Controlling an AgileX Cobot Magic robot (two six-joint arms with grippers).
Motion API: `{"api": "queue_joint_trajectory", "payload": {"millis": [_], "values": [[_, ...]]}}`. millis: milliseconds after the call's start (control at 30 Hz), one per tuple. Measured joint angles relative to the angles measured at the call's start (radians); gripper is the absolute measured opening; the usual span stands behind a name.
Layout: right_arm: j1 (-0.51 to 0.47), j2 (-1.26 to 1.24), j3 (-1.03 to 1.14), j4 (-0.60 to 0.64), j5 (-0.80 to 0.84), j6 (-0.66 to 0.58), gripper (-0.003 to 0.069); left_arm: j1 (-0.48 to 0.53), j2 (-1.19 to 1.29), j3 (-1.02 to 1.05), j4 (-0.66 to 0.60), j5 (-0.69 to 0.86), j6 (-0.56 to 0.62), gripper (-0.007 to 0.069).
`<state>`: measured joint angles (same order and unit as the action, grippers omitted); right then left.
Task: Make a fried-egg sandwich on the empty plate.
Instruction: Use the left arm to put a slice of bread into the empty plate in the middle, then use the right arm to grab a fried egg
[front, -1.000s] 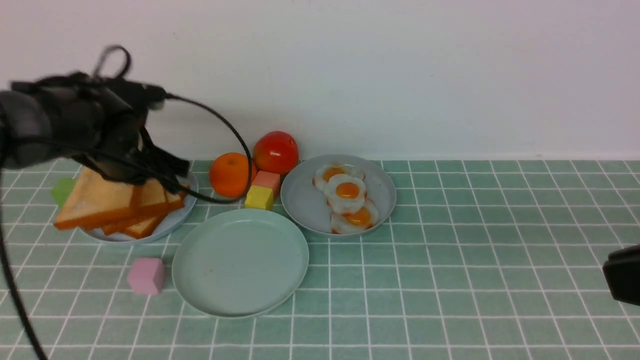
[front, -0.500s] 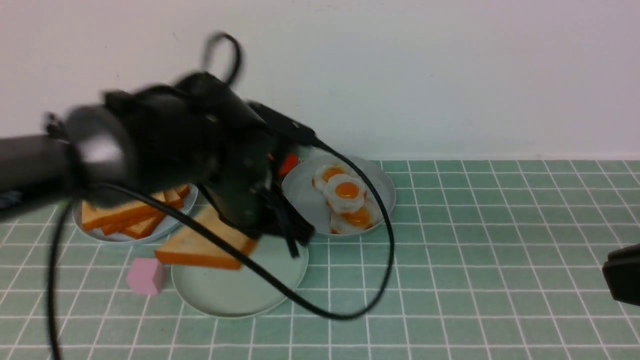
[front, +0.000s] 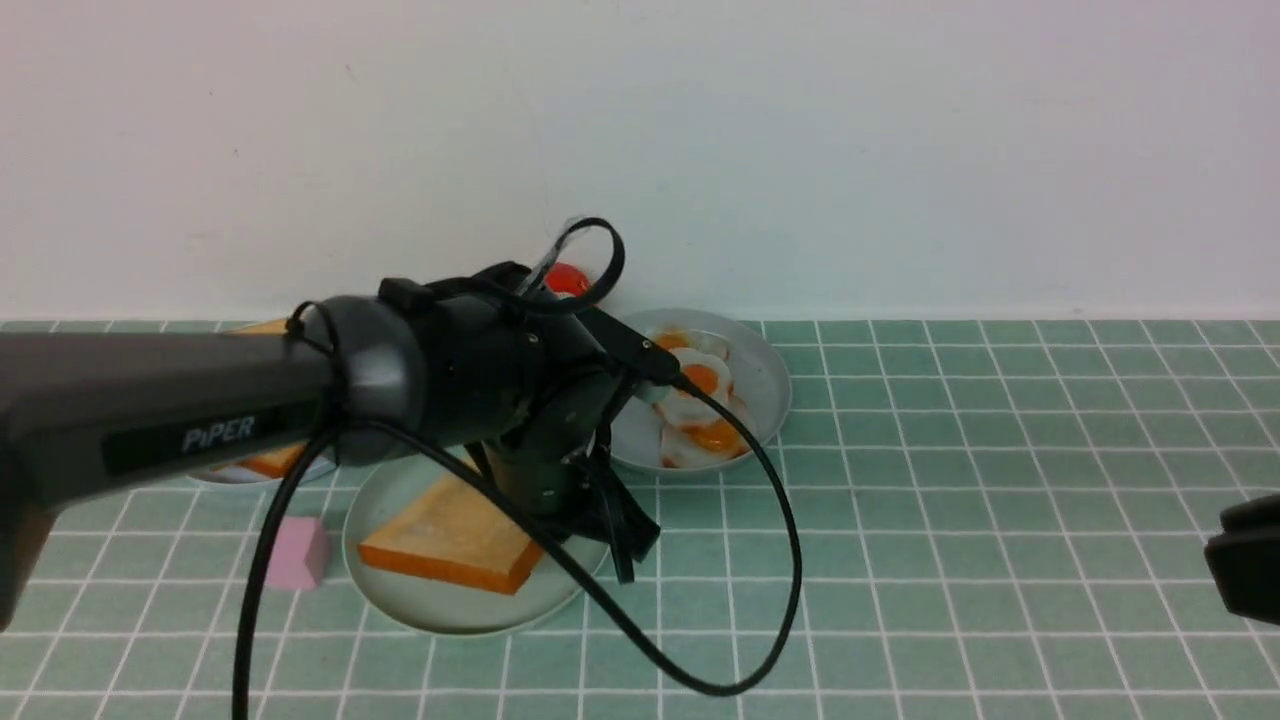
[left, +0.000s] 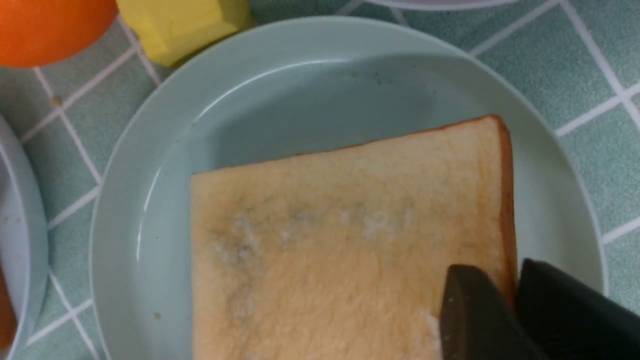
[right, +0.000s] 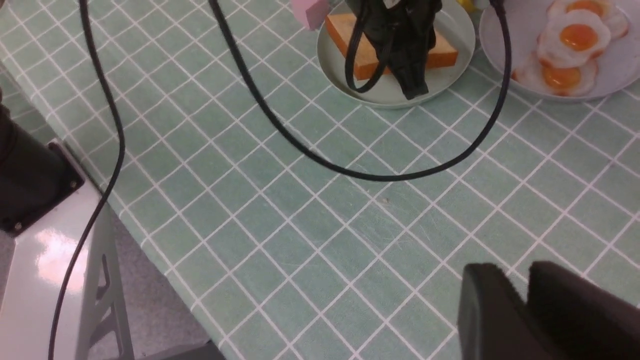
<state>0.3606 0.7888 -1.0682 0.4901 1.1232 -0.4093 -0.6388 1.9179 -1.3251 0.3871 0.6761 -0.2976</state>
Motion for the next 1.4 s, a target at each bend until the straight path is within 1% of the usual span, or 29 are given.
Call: {"api": "queue_joint_trajectory", "payload": {"millis": [100,167,200,233,267,300,367,433,467,500,533,567,633,667,733,800,833,867,933,1000,1100,1400], "values": [[0.000,0.020,0.000,-0.018,-0.052,0.031,0.0265,0.000,-0.013,0.000,-0.005,-0.023,0.000,0.0311],[0.000,0.049,0.000,-0.019,-0.076,0.042,0.0302,-0.004,-0.047,0.000,-0.036,-0.028,0.000,0.0384],[0.000,0.063,0.000,-0.019,-0.087,0.044,0.0310,-0.007,-0.070,0.000,-0.046,-0.024,0.000,0.0407],[0.000,0.078,0.000,-0.018,-0.091,0.045,0.0314,-0.009,-0.077,0.000,-0.052,-0.022,0.000,0.0412],[0.000,0.122,0.000,-0.009,-0.104,0.054,0.0321,-0.019,-0.133,0.000,-0.072,-0.013,0.000,0.0428],[0.000,0.136,0.000,-0.006,-0.107,0.057,0.0322,-0.025,-0.162,0.000,-0.079,-0.008,0.000,0.0425],[0.000,0.234,0.000,0.011,-0.128,0.067,0.0318,-0.048,-0.293,0.005,-0.098,0.001,-0.003,0.0344],[0.000,0.322,-0.005,0.022,-0.152,0.069,0.0311,-0.063,-0.437,0.026,-0.108,-0.006,-0.019,0.0212],[0.000,0.352,-0.008,0.024,-0.157,0.069,0.0309,-0.064,-0.482,0.032,-0.109,-0.010,-0.024,0.0183],[0.000,0.442,-0.024,0.033,-0.181,0.071,0.0303,-0.066,-0.618,0.078,-0.107,-0.025,-0.049,0.0052],[0.000,0.452,-0.026,0.033,-0.184,0.071,0.0303,-0.066,-0.634,0.085,-0.107,-0.025,-0.051,0.0041],[0.000,0.538,-0.052,0.047,-0.211,0.071,0.0301,-0.066,-0.769,0.161,-0.102,-0.043,-0.073,-0.0014],[0.000,0.593,-0.073,0.049,-0.234,0.070,0.0300,-0.066,-0.843,0.214,-0.102,-0.061,-0.086,-0.0013],[-0.004,0.652,-0.101,0.053,-0.264,0.069,0.0301,-0.066,-0.958,0.309,-0.102,-0.097,-0.104,-0.0013],[-0.020,0.734,-0.147,0.074,-0.294,0.070,0.0301,-0.066,-1.101,0.437,-0.102,-0.168,-0.134,-0.0013],[-0.031,0.775,-0.177,0.098,-0.300,0.070,0.0301,-0.066,-1.171,0.513,-0.102,-0.216,-0.154,-0.0013],[-0.055,0.858,-0.226,0.135,-0.304,0.070,0.0301,-0.066,-1.300,0.615,-0.101,-0.289,-0.181,-0.0013],[-0.055,0.858,-0.231,0.140,-0.304,0.070,0.0302,-0.066,-1.300,0.625,-0.101,-0.297,-0.184,-0.0013],[-0.086,0.981,-0.313,0.202,-0.308,0.070,0.0316,-0.066,-1.427,0.726,-0.088,-0.372,-0.217,-0.0013],[-0.098,1.036,-0.357,0.220,-0.310,0.070,0.0323,-0.066,-1.462,0.747,-0.080,-0.385,-0.234,-0.0013],[-0.123,1.178,-0.490,0.257,-0.319,0.070,0.0344,-0.066,-1.494,0.773,-0.072,-0.394,-0.277,-0.0013],[-0.131,1.465,-0.752,0.297,-0.339,0.070,0.0349,-0.066,-1.497,0.777,-0.068,-0.426,-0.293,-0.0013]]}}
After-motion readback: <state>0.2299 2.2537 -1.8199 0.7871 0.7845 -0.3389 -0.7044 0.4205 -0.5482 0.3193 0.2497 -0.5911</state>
